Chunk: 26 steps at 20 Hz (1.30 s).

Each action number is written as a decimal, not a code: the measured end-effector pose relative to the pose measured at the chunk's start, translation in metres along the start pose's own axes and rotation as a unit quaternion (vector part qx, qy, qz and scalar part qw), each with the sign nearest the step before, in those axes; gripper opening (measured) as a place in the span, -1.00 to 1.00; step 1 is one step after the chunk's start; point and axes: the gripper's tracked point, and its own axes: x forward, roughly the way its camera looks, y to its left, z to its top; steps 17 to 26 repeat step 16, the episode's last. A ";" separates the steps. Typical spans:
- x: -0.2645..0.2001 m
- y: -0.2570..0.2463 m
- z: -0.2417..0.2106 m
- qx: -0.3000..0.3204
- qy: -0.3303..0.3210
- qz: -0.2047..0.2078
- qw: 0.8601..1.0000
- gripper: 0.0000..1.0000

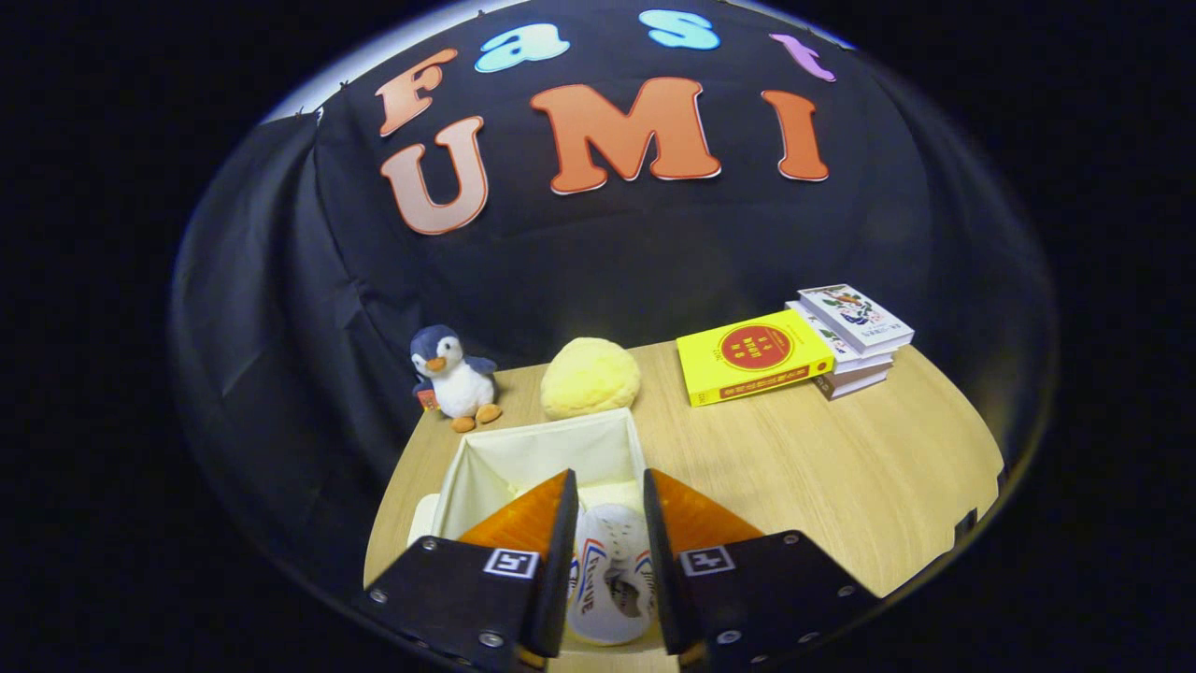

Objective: Open the storage box then place both shoes into the box .Put the left shoe in first, then the right shoe, with the right side of both shoes facing outward in a uniform manner.

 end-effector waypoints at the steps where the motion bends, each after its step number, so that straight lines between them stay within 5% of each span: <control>1: -0.005 -0.012 0.004 0.002 -0.004 -0.009 1.000 0.20; 6: -0.037 -0.079 0.031 0.010 -0.031 -0.038 0.999 0.95; 16: -0.101 -0.194 0.091 0.007 -0.102 -0.044 0.994 0.97; 26: -0.101 -0.194 0.091 0.007 -0.102 -0.044 0.994 0.97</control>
